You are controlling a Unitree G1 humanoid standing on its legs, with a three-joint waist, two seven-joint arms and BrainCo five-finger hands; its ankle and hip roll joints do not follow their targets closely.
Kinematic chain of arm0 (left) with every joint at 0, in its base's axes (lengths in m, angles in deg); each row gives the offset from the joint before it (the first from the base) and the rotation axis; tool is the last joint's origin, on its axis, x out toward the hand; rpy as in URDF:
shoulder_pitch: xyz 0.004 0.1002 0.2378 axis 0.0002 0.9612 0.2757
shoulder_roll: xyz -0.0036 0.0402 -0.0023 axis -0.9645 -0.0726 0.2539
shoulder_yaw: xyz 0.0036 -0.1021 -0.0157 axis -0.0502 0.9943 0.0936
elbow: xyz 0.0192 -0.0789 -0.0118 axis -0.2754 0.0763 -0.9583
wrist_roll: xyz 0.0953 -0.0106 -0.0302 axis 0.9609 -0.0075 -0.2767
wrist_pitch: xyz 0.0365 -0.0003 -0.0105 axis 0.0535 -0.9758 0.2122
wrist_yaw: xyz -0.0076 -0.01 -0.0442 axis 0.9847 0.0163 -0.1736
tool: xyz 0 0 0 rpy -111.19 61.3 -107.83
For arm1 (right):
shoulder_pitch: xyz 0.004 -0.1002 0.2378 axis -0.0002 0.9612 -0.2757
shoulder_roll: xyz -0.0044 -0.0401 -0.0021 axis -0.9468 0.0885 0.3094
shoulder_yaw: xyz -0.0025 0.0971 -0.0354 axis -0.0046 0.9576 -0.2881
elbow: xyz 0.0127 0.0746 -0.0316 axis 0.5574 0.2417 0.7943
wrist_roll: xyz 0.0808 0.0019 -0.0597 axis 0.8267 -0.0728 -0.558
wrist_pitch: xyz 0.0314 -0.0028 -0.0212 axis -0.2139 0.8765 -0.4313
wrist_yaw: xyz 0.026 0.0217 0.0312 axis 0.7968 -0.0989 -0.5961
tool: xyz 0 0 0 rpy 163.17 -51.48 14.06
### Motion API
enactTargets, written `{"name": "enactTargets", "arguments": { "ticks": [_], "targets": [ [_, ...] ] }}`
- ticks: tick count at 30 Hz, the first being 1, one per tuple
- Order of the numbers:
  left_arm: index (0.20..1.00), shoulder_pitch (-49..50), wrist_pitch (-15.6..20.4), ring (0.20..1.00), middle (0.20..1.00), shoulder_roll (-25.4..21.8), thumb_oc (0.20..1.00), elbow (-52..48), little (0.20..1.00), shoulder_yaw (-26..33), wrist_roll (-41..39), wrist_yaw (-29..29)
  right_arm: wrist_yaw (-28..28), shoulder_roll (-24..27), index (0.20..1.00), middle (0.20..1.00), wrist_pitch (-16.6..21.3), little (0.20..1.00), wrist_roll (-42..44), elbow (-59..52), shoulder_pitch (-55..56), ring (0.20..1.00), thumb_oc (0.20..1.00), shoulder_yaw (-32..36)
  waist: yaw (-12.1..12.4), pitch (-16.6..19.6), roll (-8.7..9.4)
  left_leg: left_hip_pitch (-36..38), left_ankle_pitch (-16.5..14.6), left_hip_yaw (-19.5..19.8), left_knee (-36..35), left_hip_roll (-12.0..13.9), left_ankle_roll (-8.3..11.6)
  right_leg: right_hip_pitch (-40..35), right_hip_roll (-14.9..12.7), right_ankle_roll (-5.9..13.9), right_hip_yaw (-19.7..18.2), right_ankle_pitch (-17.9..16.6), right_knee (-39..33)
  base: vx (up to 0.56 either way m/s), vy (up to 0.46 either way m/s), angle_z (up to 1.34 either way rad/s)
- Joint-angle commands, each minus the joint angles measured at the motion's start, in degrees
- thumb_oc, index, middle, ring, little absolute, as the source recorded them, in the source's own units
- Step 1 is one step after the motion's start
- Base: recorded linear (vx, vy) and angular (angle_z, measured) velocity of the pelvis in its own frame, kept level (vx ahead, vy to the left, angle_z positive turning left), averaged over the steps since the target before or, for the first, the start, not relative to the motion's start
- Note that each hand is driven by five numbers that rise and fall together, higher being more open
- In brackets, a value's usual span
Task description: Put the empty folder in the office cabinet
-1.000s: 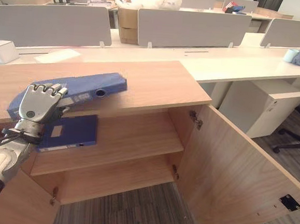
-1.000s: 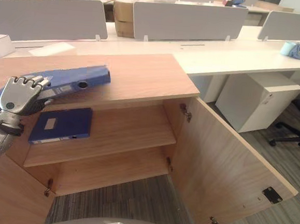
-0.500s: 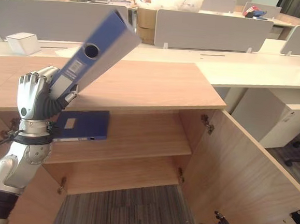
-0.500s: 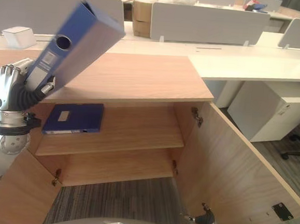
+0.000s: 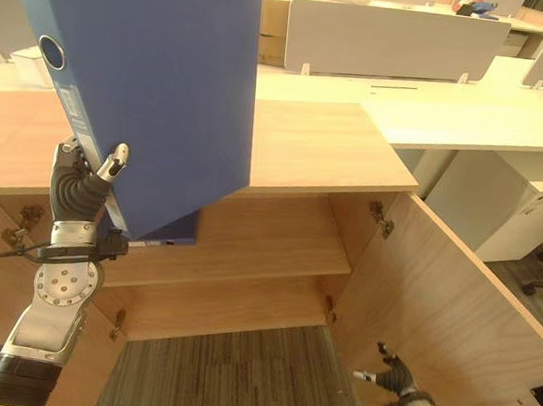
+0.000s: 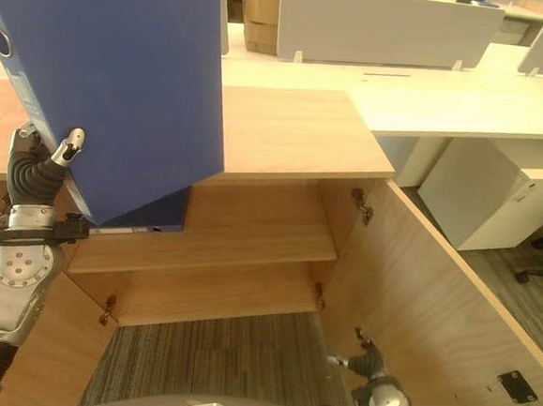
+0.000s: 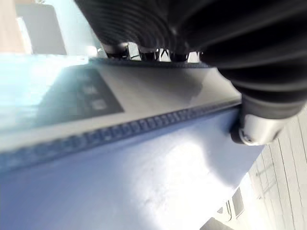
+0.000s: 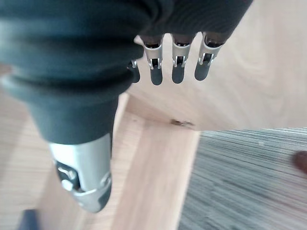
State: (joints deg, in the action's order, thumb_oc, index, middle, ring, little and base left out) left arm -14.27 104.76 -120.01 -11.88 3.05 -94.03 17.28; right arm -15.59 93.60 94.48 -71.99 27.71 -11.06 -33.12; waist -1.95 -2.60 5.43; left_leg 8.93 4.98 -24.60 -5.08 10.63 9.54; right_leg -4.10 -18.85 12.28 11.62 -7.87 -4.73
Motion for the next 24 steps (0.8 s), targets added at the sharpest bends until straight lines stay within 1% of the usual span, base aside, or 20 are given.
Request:
{"name": "enactTargets", "arguments": {
  "ticks": [1, 2, 4, 6, 7, 8, 9, 10, 11, 12, 13, 14, 15, 16, 17, 18, 19, 20, 23, 24],
  "targets": [
    [0.200, -1.7, 1.6, 0.200, 0.200, -0.5, 0.200, -1.6, 0.200, -1.7, -4.8, -5.8, 0.9, 2.6, 1.000, 1.000, 2.8, 1.000, 3.4, -4.6, -6.0, 1.000, 1.000, 1.5, 1.0, 0.3, 0.88, 0.5, -6.8, 2.5, 0.5, -4.2, -3.32, 4.2, -7.6, 2.72, 4.9, -12.6, 0.5, -0.03, 0.100, -0.03],
    [0.200, -1.7, 1.6, 0.200, 0.200, -0.5, 0.200, -1.6, 0.200, -1.7, -4.8, -5.8, 0.9, 2.6, 1.000, 1.000, 2.8, 1.000, 3.4, -4.6, -6.0, 1.000, 1.000, 1.5, 1.0, 0.3, 0.88, 0.5, -6.8, 2.5, 0.5, -4.2, -3.32, 4.2, -7.6, 2.72, 4.9, -12.6, 0.5, 0.00, 0.101, -0.15],
    [0.200, -3.7, 0.6, 0.200, 0.200, 0.2, 0.200, -0.1, 0.200, -4.8, -7.4, -7.9, 0.5, 3.1, 1.000, 1.000, 3.8, 1.000, 5.9, -12.5, -7.0, 1.000, 1.000, 2.9, 0.9, -0.3, 2.09, 0.3, -7.8, 3.3, 0.6, -5.7, -4.09, 4.1, -9.1, 2.72, 5.1, -15.0, 1.1, -0.02, 0.155, -0.16],
    [0.200, -3.8, 0.6, 0.200, 0.200, 0.2, 0.200, -0.1, 0.200, -4.8, -7.4, -7.9, 0.5, 3.1, 1.000, 1.000, 3.8, 1.000, 5.9, -12.6, -7.0, 1.000, 1.000, 3.0, 0.9, -0.1, 2.31, -0.1, -7.5, 3.3, 0.5, -6.0, -4.19, 4.5, -9.3, 2.72, 5.1, -15.3, 1.1, -0.02, 0.063, -0.05],
    [0.200, -3.5, -0.3, 0.200, 0.200, 0.2, 0.200, 0.2, 0.200, -5.7, -8.9, -8.6, 1.3, 4.1, 1.000, 1.000, 4.1, 1.000, 9.1, -19.0, -6.9, 1.000, 1.000, 3.9, -0.4, -0.8, 2.23, -0.2, -7.2, 3.9, 0.1, -5.8, -4.56, 6.2, -8.1, 2.72, 1.4, -16.2, 3.6, 0.02, 0.113, 0.16],
    [0.200, -3.0, -0.6, 0.200, 0.200, 0.6, 0.200, 0.5, 0.200, -5.8, -9.2, -9.0, 1.2, 4.3, 1.000, 1.000, 4.1, 1.000, 9.2, -20.4, -6.8, 1.000, 1.000, 4.1, -0.7, -1.0, 1.96, 0.1, -7.6, 4.0, 0.1, -5.6, -4.77, 6.2, -7.3, 2.72, 0.6, -14.9, 4.1, 0.02, 0.113, 0.16],
    [0.200, -3.0, -0.6, 0.200, 0.200, 0.6, 0.200, 0.5, 0.200, -5.8, -9.2, -9.0, 1.2, 4.3, 1.000, 1.000, 4.1, 1.000, 9.2, -20.4, -6.8, 1.000, 1.000, 4.1, -0.7, -1.0, 1.96, 0.1, -7.6, 4.0, 0.1, -5.6, -4.77, 6.2, -7.3, 2.72, 0.6, -14.9, 4.1, 0.00, 0.105, 0.24],
    [0.200, -2.4, -1.0, 0.200, 0.200, 0.9, 0.200, 0.5, 0.200, -5.6, -9.3, -9.1, 1.2, 4.8, 1.000, 1.000, 4.7, 1.000, 9.8, -23.3, -6.8, 1.000, 1.000, 4.7, -0.7, -1.1, 1.90, 0.1, -7.5, 4.0, 0.1, -5.9, -5.27, 7.0, -6.8, 2.72, 0.1, -13.6, 5.6, -0.04, 0.117, 0.06],
    [0.200, -1.9, -1.3, 0.200, 0.200, 1.3, 0.200, 0.5, 0.200, -5.4, -10.0, -9.4, 1.4, 5.1, 1.000, 1.000, 4.9, 1.000, 10.6, -24.9, -6.9, 1.000, 1.000, 4.9, -0.7, -1.4, 1.56, 0.3, -7.8, 4.0, 0.1, -6.1, -5.74, 7.7, -6.1, 2.72, 0.1, -11.4, 7.3, -0.07, 0.208, 0.01],
    [0.200, -0.9, -1.9, 0.200, 0.200, 1.9, 0.200, 0.5, 0.200, -5.4, -10.8, -9.7, 1.6, 6.0, 1.000, 1.000, 5.5, 1.000, 12.1, -28.5, -7.2, 1.000, 1.000, 5.7, -0.8, -2.2, 0.69, 0.4, -7.8, 3.9, 0.1, -5.9, -6.44, 8.8, -3.8, 1.87, 0.8, -7.6, 10.5, -0.06, 0.193, -0.12],
    [0.200, -0.4, -2.3, 0.200, 0.200, 2.2, 0.200, 0.7, 0.200, -5.4, -11.3, -9.8, 1.5, 6.3, 1.000, 1.000, 5.9, 1.000, 12.9, -30.3, -7.9, 1.000, 1.000, 5.8, -0.8, -2.5, 0.23, 0.5, -7.7, 3.9, 0.1, -5.8, -6.78, 9.3, -2.3, 1.38, 1.3, -5.9, 12.1, -0.04, 0.137, 0.01],
    [0.200, -0.4, -2.3, 0.200, 0.200, 2.2, 0.200, 0.7, 0.200, -5.4, -11.3, -9.8, 1.5, 6.3, 1.000, 1.000, 5.9, 1.000, 12.9, -30.3, -7.9, 1.000, 1.000, 5.8, -0.8, -2.5, 0.23, 0.5, -7.7, 3.9, 0.1, -5.8, -6.78, 9.3, -2.3, 1.38, 1.3, -5.9, 12.1, -0.02, 0.080, -0.01],
    [0.200, 0.0, -2.6, 0.200, 0.200, 2.5, 0.200, 0.6, 0.200, -5.3, -11.4, -10.0, 1.3, 6.6, 1.000, 1.000, 6.0, 1.000, 13.4, -31.5, -8.2, 1.000, 1.000, 6.1, -0.8, -2.6, -0.11, 0.6, -7.7, 3.9, 0.1, -5.8, -7.03, 9.4, -1.2, 0.90, 1.8, -4.3, 12.8, 0.02, 0.065, -0.05],
    [0.200, 1.1, -3.0, 0.200, 0.200, 3.0, 0.200, 0.3, 0.200, -4.9, -12.2, -10.6, 1.6, 6.7, 1.000, 1.000, 6.3, 1.000, 15.6, -33.5, -8.9, 1.000, 1.000, 6.4, -0.4, -2.5, -0.43, 0.9, -8.1, 3.8, 0.1, -6.2, -7.32, 8.6, 0.5, 0.30, 3.3, -2.1, 12.6, 0.04, 0.055, -0.10],
    [0.200, 1.3, -3.2, 0.200, 0.200, 3.1, 0.200, -0.1, 0.200, -4.7, -13.0, -11.2, 2.0, 7.1, 1.000, 1.000, 6.3, 1.000, 17.1, -34.2, -9.5, 1.000, 1.000, 6.3, -0.2, -2.2, -0.39, 0.8, -8.0, 3.9, 0.1, -6.4, -7.27, 8.1, 1.3, 0.03, 3.7, -1.7, 11.9, 0.03, 0.015, -0.14],
    [0.200, 1.3, -3.2, 0.200, 0.200, 3.1, 0.200, -0.1, 0.200, -4.6, -13.0, -11.2, 2.0, 7.1, 1.000, 1.000, 6.3, 1.000, 17.1, -34.2, -9.6, 1.000, 1.000, 6.3, -0.3, -2.0, -0.31, 0.5, -7.7, 3.9, 0.1, -6.4, -7.26, 8.2, 1.3, -0.12, 3.8, -2.0, 11.6, 0.04, -0.048, -0.14],
    [0.200, 2.0, -3.5, 0.200, 0.200, 3.5, 0.200, -0.7, 0.200, -4.1, -14.4, -12.0, 2.7, 7.7, 1.000, 1.000, 6.1, 1.000, 18.7, -36.1, -10.1, 1.000, 1.000, 6.6, 0.0, -1.6, -0.21, 0.5, -7.8, 4.0, 0.1, -6.3, -7.10, 7.4, 2.1, -0.33, 3.8, -1.3, 10.3, 0.01, -0.038, -0.10],
    [0.200, 2.0, -3.5, 0.200, 0.200, 3.5, 0.200, -0.7, 0.200, -4.1, -14.4, -12.0, 2.7, 7.7, 1.000, 1.000, 6.1, 1.000, 18.7, -36.1, -10.1, 1.000, 1.000, 6.6, 0.0, -1.6, -0.21, 0.5, -7.8, 4.0, 0.1, -6.3, -7.10, 7.4, 2.1, -0.33, 3.8, -1.3, 10.3, 0.05, -0.060, -0.05],
    [0.200, 2.6, -3.5, 0.200, 0.200, 3.7, 0.200, -2.1, 0.200, -4.1, -15.6, -12.8, 2.8, 9.7, 1.000, 1.000, 6.8, 1.000, 21.4, -38.9, -12.7, 1.000, 1.000, 7.4, 0.4, -0.5, -0.11, 0.1, -7.5, 4.0, 0.1, -5.7, -6.32, 5.7, 3.4, -0.73, 3.3, -0.6, 5.9, 0.04, -0.071, 0.04],
    [0.200, 2.6, -3.5, 0.200, 0.200, 3.7, 0.200, -2.1, 0.200, -4.1, -15.6, -12.8, 2.8, 9.7, 1.000, 1.000, 6.8, 1.000, 21.4, -38.9, -12.7, 1.000, 1.000, 7.4, 0.4, -0.5, -0.11, 0.1, -7.5, 4.0, 0.1, -5.7, -6.32, 5.7, 3.4, -0.73, 3.3, -0.6, 5.9, 0.03, -0.100, -0.05]
  ]
}}
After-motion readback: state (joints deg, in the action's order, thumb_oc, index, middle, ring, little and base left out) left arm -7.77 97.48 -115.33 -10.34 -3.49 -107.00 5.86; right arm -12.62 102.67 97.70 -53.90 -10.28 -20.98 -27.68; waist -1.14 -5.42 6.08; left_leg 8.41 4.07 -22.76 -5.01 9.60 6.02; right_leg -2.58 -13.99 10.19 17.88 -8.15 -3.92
